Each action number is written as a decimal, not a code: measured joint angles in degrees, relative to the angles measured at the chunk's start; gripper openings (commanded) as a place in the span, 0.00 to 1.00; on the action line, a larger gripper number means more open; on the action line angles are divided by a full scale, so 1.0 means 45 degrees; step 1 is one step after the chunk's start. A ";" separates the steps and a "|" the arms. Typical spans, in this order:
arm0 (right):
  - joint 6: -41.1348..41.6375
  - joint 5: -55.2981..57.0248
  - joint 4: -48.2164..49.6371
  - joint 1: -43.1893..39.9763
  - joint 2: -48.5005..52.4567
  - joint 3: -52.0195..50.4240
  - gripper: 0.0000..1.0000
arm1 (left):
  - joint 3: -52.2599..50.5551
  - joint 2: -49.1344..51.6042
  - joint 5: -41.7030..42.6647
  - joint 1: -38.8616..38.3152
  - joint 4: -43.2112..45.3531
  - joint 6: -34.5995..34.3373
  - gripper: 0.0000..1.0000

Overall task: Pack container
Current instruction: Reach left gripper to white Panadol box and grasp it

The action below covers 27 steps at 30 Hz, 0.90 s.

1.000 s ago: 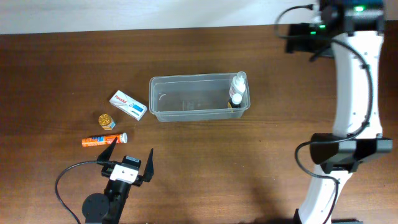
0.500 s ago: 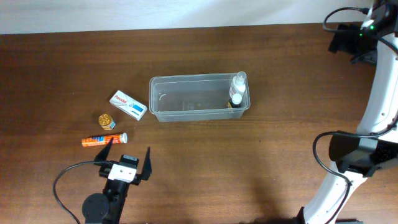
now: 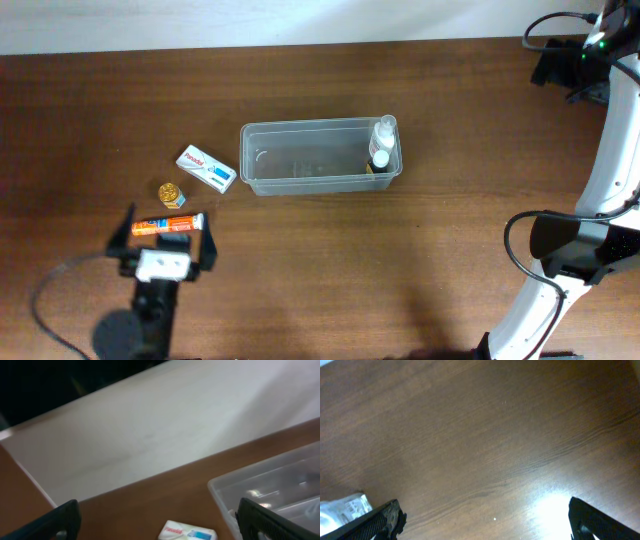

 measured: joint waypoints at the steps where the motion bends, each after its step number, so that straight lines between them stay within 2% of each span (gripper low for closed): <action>1: -0.0005 0.0000 0.0005 0.0000 0.0000 0.0000 0.98 | 0.1015 0.0913 0.0112 0.0233 -0.0534 0.0029 1.00; 6: -0.0005 0.0053 0.0024 0.0000 0.0000 0.0005 0.98 | 0.5795 0.5527 0.1341 0.1253 -0.3109 0.0083 1.00; 9: -0.0010 0.0049 0.0005 0.0000 0.0000 0.0000 0.98 | 0.8801 0.8548 0.2273 0.1598 -0.5668 0.0092 1.00; 13: -0.0005 0.0049 0.0000 0.0000 0.0000 0.0000 0.98 | 1.1278 1.1589 0.3099 0.1661 -0.8092 0.0092 1.00; 18: 0.0000 0.0049 0.0005 0.0000 0.0000 0.0000 0.98 | 1.1997 1.3712 0.4138 0.1661 -0.8879 0.0087 1.00; 27: -0.0005 0.0049 0.0005 0.0000 0.0000 0.0000 0.98 | 1.2021 1.6058 0.5843 0.1661 -0.8446 -0.0131 1.00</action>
